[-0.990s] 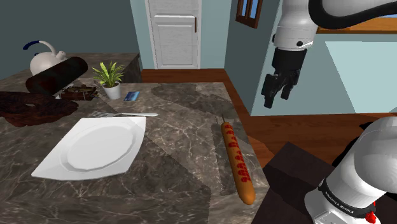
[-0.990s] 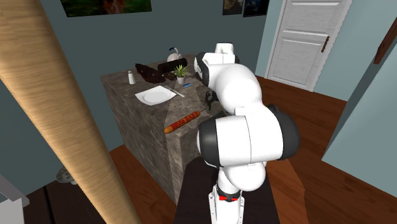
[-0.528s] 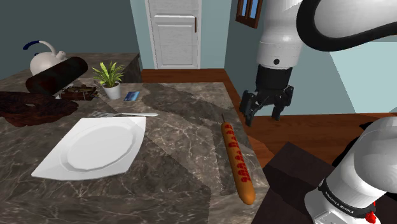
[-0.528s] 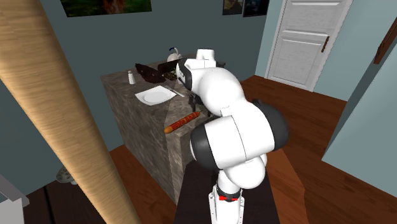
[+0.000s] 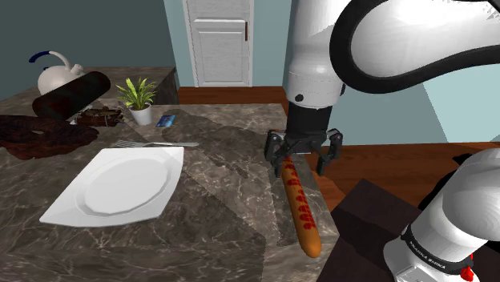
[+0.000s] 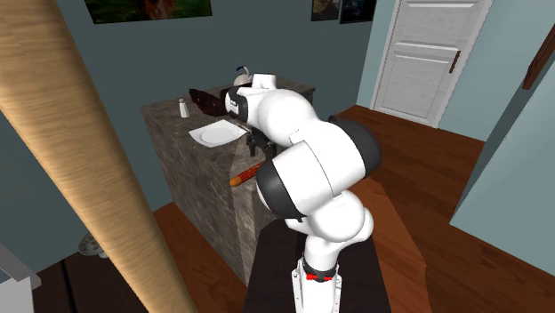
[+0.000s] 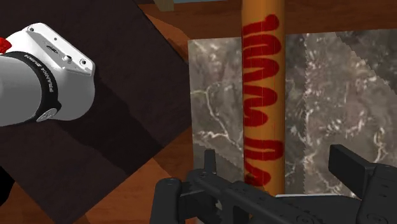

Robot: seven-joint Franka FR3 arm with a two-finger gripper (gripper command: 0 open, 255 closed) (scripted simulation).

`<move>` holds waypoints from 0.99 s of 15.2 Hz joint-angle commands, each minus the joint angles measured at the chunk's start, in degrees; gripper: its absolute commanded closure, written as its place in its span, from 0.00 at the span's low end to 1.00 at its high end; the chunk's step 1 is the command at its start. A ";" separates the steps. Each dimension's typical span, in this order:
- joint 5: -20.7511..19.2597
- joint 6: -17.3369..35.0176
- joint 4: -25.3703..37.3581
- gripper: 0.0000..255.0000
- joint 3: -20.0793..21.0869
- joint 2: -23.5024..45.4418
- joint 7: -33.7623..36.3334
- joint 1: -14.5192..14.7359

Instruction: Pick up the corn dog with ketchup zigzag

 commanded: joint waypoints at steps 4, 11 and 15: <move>1.35 3.89 -2.32 0.00 2.18 1.24 0.95 -0.16; 1.93 6.02 -3.76 1.00 3.12 1.88 0.77 -0.13; 1.93 6.01 -3.76 1.00 3.12 1.86 0.78 -0.12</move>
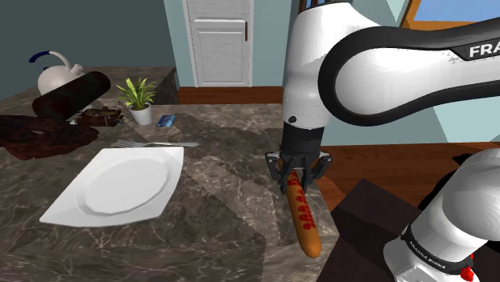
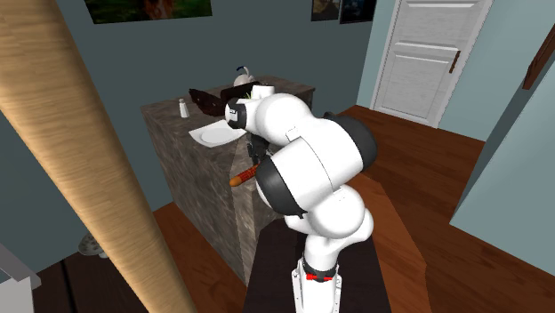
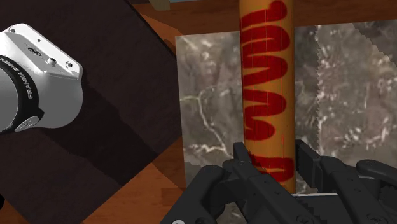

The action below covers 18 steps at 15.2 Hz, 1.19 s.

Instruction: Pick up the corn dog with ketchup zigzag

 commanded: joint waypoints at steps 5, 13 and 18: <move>-0.43 -1.62 1.09 1.00 -0.74 -0.50 0.12 -0.02; -2.15 -7.83 6.19 1.00 -3.15 -1.55 0.97 -0.30; -3.16 -11.52 9.71 1.00 -4.45 -1.68 1.55 -0.56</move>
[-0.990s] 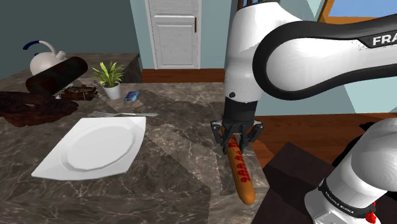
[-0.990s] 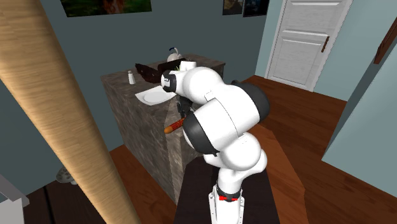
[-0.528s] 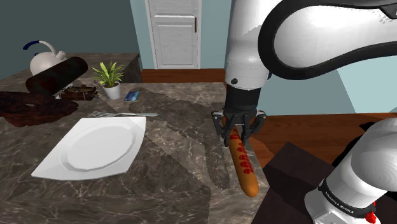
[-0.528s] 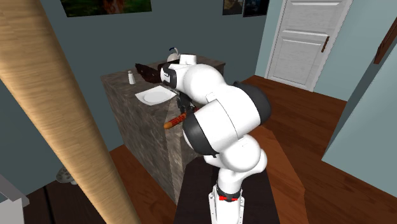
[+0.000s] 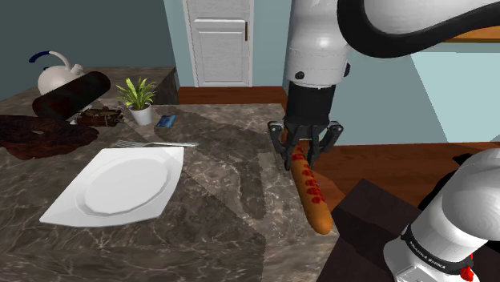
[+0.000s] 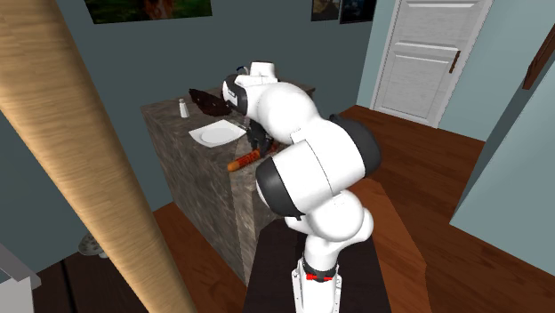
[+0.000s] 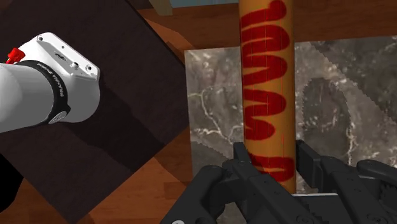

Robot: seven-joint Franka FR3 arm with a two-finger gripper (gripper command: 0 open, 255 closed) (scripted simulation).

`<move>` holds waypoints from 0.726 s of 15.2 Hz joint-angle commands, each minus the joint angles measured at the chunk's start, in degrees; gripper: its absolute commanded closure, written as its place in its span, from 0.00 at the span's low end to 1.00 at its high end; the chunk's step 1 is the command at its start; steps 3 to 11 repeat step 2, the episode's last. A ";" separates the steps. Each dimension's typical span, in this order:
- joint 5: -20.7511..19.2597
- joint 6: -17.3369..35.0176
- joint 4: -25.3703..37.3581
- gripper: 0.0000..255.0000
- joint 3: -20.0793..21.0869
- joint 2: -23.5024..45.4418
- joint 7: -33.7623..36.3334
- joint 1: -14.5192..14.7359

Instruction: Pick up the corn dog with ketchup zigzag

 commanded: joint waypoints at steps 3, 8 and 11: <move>-0.24 -0.81 0.80 1.00 -0.29 0.02 0.11 -0.08; -0.24 -0.81 0.80 1.00 -0.29 0.02 0.11 -0.08; -0.24 -0.81 0.80 1.00 -0.29 0.02 0.11 -0.08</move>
